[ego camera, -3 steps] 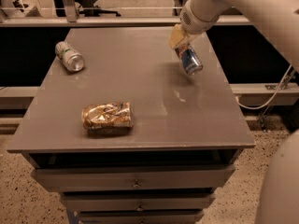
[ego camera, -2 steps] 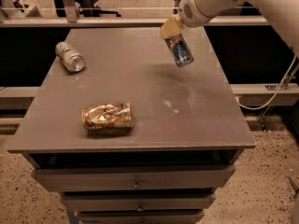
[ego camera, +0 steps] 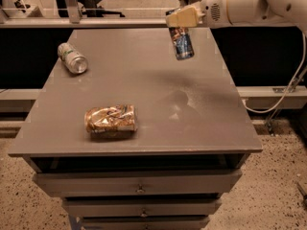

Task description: Place redbull can upright

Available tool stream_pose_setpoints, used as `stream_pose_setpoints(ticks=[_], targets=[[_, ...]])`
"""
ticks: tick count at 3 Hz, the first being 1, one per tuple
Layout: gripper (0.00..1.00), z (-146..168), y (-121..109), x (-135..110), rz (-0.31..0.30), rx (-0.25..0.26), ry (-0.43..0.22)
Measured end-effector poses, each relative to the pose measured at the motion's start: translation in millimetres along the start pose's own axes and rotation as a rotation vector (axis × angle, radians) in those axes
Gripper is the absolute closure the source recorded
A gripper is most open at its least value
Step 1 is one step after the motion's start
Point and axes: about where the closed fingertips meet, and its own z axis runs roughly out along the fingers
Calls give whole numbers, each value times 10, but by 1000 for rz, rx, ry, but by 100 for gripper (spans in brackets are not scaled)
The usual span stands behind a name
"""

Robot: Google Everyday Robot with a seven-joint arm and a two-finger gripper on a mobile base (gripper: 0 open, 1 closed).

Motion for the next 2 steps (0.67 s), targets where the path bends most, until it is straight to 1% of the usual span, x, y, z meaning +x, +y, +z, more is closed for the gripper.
stream_pose_setpoints(ticks=[1,2], targets=[[100,-100,106,-19,-52,-116,-137],[100,-135,329,110,-150,-240,-236]])
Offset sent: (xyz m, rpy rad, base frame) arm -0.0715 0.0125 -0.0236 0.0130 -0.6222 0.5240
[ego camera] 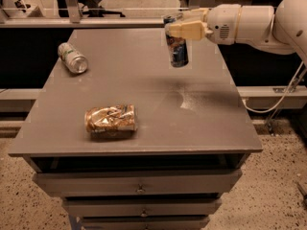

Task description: Place redbull can upright

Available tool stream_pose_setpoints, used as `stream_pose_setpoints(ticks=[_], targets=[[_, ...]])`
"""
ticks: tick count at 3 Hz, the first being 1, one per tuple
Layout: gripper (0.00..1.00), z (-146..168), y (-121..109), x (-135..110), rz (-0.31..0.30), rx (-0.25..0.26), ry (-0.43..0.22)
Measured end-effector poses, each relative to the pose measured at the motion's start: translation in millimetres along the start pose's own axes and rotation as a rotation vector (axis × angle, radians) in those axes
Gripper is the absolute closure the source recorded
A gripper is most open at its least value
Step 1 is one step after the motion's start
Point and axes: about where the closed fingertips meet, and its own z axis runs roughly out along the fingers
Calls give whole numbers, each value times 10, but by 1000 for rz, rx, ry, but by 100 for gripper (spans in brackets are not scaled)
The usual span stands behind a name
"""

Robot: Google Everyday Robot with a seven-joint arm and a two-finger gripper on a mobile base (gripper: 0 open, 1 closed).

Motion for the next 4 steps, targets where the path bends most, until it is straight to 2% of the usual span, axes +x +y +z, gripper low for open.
stream_pose_setpoints(ticks=[1,2,3,4], targets=[[100,11,201,119,-119,-92,-77],[100,17,326,265,-259,-147,-131],[81,18,363,416,-322,-183,-152],[57,9,357,563,-327,-194,-142]])
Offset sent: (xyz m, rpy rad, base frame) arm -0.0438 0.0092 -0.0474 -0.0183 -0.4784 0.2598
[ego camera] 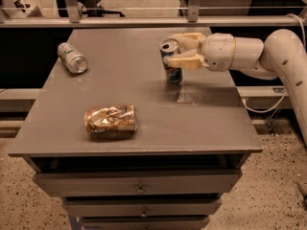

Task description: Place redbull can upright

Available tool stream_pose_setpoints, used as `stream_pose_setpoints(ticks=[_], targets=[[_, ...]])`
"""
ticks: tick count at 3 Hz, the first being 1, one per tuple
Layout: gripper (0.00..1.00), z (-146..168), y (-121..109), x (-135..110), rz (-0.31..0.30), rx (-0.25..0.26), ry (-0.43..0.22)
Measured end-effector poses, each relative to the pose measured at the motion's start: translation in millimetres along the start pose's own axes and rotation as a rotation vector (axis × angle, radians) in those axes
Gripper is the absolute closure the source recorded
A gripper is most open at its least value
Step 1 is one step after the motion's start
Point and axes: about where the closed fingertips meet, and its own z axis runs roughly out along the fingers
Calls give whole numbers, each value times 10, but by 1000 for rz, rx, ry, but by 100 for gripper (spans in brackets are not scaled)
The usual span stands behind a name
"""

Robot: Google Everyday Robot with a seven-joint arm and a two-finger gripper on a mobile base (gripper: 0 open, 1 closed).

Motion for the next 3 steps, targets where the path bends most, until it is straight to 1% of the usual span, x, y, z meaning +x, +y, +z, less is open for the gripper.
stream_pose_setpoints(ticks=[1,2,3], targets=[[26,-48,-4,130,33,5,18],[4,-82,-21,198,59,16,28],[0,-145,-78,292,91,35,53]])
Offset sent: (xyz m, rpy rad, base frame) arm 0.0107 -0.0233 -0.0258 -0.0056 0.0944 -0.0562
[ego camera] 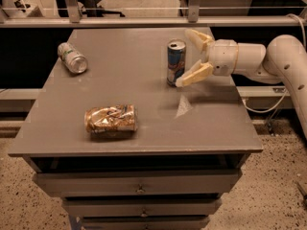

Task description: Place redbull can upright

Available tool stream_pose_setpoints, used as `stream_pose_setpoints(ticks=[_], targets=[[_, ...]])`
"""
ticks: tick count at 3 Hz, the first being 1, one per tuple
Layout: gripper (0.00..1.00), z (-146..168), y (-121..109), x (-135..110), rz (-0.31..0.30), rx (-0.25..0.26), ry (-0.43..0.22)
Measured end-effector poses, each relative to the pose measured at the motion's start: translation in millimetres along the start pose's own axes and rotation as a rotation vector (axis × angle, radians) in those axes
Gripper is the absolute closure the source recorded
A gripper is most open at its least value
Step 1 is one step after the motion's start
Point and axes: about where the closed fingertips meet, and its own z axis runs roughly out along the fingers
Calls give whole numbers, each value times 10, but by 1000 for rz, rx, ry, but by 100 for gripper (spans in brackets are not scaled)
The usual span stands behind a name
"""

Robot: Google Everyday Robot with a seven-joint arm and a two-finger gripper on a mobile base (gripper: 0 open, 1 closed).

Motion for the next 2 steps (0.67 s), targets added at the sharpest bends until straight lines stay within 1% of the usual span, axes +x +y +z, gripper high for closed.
stream_pose_setpoints(ticks=[1,2], targets=[[0,-120,-86,82,21,26,40],[0,-373,-165,106,20,51,102]])
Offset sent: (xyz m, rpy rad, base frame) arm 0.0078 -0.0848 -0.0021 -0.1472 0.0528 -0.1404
